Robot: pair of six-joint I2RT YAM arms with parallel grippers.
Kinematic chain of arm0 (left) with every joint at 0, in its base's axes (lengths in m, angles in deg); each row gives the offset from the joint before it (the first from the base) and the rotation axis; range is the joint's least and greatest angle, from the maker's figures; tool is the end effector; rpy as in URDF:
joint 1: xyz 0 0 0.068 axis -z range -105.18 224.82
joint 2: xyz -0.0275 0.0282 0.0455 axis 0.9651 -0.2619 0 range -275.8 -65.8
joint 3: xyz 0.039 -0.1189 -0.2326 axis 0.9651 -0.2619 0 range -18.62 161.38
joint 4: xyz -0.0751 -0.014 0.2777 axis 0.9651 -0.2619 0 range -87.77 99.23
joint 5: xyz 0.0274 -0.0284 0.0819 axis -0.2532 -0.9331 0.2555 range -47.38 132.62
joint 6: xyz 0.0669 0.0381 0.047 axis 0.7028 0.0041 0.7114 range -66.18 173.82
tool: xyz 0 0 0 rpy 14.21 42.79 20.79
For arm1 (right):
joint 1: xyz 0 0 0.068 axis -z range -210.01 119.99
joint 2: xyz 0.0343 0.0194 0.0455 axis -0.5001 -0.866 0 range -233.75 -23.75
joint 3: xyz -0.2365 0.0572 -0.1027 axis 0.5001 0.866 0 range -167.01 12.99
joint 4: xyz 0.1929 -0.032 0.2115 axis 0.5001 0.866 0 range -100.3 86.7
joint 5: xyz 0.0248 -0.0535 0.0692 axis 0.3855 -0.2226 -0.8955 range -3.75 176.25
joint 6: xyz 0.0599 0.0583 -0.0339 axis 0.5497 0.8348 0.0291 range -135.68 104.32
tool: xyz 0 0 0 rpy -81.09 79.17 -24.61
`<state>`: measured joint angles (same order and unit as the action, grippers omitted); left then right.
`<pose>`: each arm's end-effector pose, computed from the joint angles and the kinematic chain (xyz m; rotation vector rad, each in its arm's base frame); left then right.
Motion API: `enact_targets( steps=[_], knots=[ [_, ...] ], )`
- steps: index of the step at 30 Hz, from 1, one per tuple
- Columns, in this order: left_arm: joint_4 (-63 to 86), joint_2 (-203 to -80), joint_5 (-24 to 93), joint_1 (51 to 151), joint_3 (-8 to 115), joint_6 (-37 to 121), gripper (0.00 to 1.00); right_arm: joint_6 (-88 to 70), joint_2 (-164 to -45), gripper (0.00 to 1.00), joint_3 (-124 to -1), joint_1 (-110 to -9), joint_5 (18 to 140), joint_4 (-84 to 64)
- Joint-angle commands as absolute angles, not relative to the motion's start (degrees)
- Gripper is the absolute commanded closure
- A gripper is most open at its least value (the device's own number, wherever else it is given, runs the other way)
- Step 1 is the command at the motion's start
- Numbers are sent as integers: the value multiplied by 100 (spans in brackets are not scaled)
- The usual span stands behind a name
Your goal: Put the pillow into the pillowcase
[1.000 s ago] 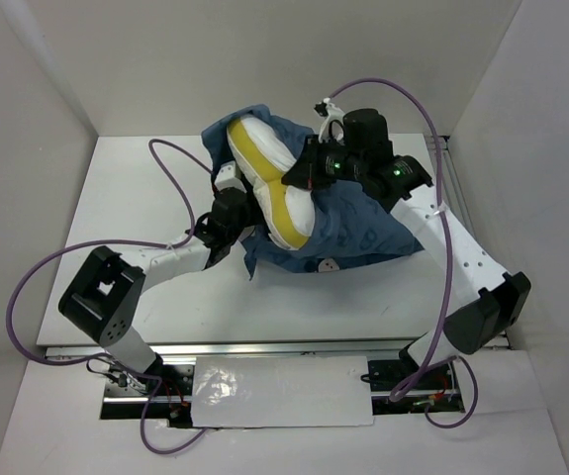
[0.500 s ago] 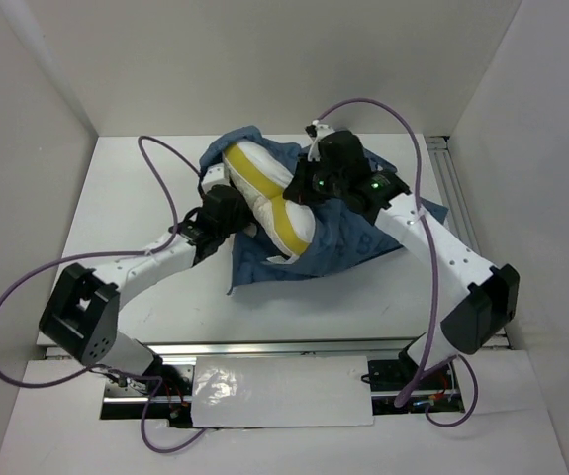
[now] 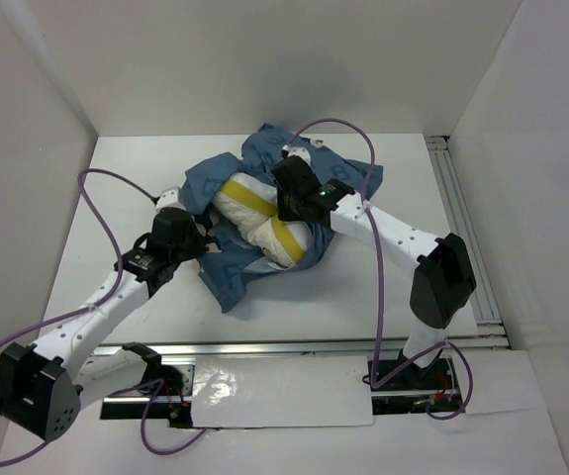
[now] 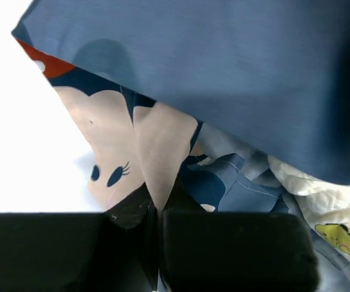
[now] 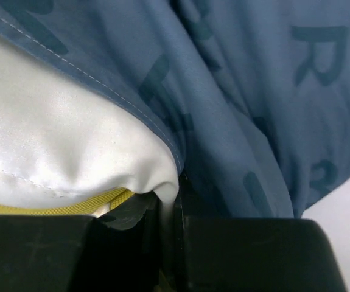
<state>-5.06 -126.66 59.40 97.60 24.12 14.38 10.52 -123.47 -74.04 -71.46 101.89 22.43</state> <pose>0.2873 -0.0953 0.2273 -0.4774 2.0734 -0.3345 0.3510 0.2811 0.2554 -0.1799 2.3352 0.2668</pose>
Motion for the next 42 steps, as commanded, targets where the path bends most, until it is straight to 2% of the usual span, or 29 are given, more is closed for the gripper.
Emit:
enact_targets(
  steps=[1, 2, 3, 4, 5, 9, 14, 18, 20, 21, 25, 26, 28, 36, 40, 42],
  knots=[
    [-1283, -12275, 6111, 9311, 2444, 1665, 86, 1024, -12684, 100, -7464, -6955, 12176, 3021],
    [-1161, -12275, 5847, 9310, 2322, 1839, 83, 1025, -12632, 100, -7464, -7008, 12089, 2908],
    [-1073, -12397, 5635, 9310, 2321, 1901, 72, 1025, -12571, 100, -7464, -7156, 11992, 2759],
    [-1020, -12485, 5433, 9310, 2269, 1902, 70, 973, -12492, 100, -7386, -7245, 11887, 2610],
    [-1020, -12591, 5118, 9310, 2268, 1998, 70, 902, -12352, 100, -7385, -7324, 11572, 2469],
    [-967, -13030, 5360, 9433, 2268, 1920, 70, 902, -12175, 100, -7332, -7693, 11062, 2108],
    [-1081, -13295, 5581, 9757, 2383, 1639, 80, 1015, -12175, 100, -7200, -7861, 10647, 1721],
    [-809, -13295, 5581, 10276, 2435, 1429, 80, 1016, -12175, 100, -7428, -7914, 10488, 1440],
    [-564, -13234, 5581, 10426, 2435, 1165, 72, 1016, -12175, 100, -7604, -7914, 10488, 1378],
    [-484, -13233, 5641, 10496, 2322, 729, 61, 1016, -12123, 100, -7657, -7914, 10488, 1378],
    [-246, -13233, 5695, 10497, 2137, -478, 55, 1121, -12122, 100, -7885, -7914, 10488, 1255],
    [-194, -13285, 5808, 10497, 2137, -680, 49, 1121, -12122, 100, -7938, -7914, 10488, 1255],
    [-37, -13286, 5941, 10497, 2076, -1102, 44, 1121, -12122, 100, -7939, -7914, 10427, 1255],
    [682, -13725, 6555, 10497, 2189, -1833, 41, 1174, -12175, 100, -7991, -7914, 10216, 1255],
    [547, -14015, 6784, 10497, 2285, -2070, 41, 1174, -12175, 100, -8044, -7914, 10216, 1255],
    [545, -14243, 6785, 10497, 2348, -2202, 45, 1174, -12175, 100, -8044, -7914, 10269, 1203]
  ],
)
